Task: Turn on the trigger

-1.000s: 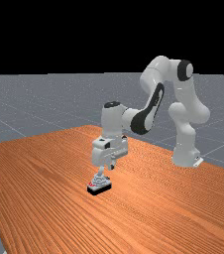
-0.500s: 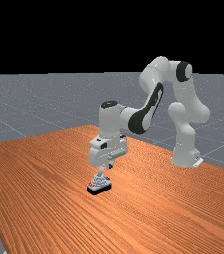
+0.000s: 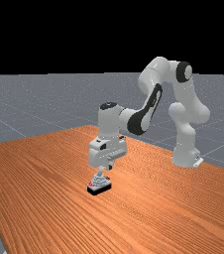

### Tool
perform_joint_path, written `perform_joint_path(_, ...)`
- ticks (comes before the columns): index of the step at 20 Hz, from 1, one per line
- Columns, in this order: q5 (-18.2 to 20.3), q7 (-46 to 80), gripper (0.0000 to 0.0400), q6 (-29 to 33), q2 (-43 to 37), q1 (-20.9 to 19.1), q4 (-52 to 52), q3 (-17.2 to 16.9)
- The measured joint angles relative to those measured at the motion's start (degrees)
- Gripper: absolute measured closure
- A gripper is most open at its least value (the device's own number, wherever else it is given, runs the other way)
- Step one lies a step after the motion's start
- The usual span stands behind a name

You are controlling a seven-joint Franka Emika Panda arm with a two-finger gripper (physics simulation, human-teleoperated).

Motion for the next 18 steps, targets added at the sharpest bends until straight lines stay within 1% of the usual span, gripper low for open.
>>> perform_joint_path(1, 0.9, -0.06, 0.04, 0.05, 0.04, -0.27, 0.0, 0.27)
perform_joint_path(6, 0.39, 1.04, 0.04, 0.15, 0.17, 0.01, -0.01, -0.17)
perform_joint_path(10, 0.37, 0.43, 0.04, -1.97, 1.09, -0.09, 1.51, -0.07)
perform_joint_path(11, 0.37, 0.44, 0.04, -1.69, 1.11, -0.09, 1.37, -0.07)
perform_joint_path(12, 1.12, -0.21, 0.04, 0.1, 0.67, -0.48, 0.24, 0.28)
perform_joint_path(14, 0.32, -0.09, 0.04, 0.23, 0.65, -0.21, 0.06, 0.03)
perform_joint_path(16, 1.03, 4.86, 0.04, 1.64, -1.72, 0.46, -3.88, -0.75)
perform_joint_path(18, 1.14, 6.6, 0.04, 3.6, -5.04, 0.69, -9.2, -0.96)
